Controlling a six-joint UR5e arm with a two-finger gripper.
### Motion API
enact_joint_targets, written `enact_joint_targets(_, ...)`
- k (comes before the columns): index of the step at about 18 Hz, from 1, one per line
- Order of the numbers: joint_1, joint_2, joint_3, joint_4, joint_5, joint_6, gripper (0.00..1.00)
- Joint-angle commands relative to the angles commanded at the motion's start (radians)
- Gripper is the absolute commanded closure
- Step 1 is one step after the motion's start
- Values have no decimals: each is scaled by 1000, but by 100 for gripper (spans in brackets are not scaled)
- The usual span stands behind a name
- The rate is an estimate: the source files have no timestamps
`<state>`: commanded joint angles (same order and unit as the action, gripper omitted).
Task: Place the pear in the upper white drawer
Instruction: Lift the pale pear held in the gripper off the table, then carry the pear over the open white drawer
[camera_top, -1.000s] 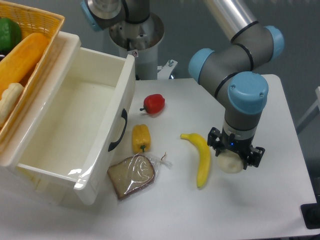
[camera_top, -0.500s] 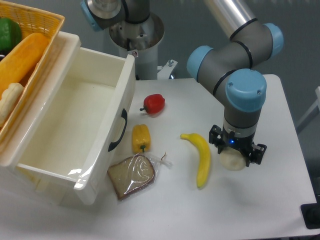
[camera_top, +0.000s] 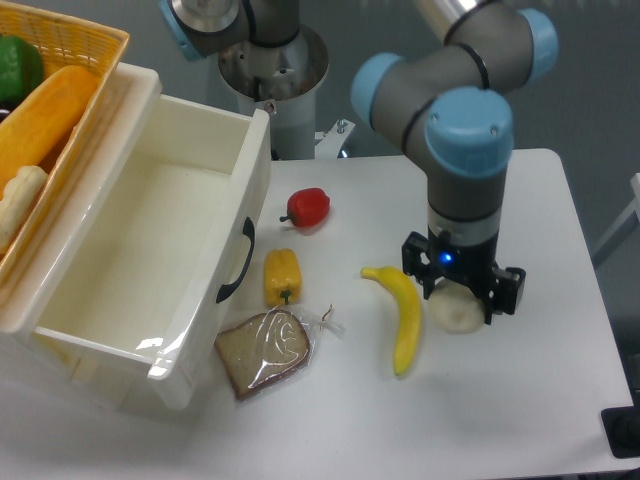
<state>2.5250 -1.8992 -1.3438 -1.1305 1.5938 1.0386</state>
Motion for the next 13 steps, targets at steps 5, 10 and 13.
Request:
enact_joint_targets(5,-35,86,-9,-2,-93,-97,77)
enact_joint_targets(10,-120,147,-40,-3,-103,-175,77)
enact_joint_targets(13,-187,189,-72,-41,-112,-210,76)
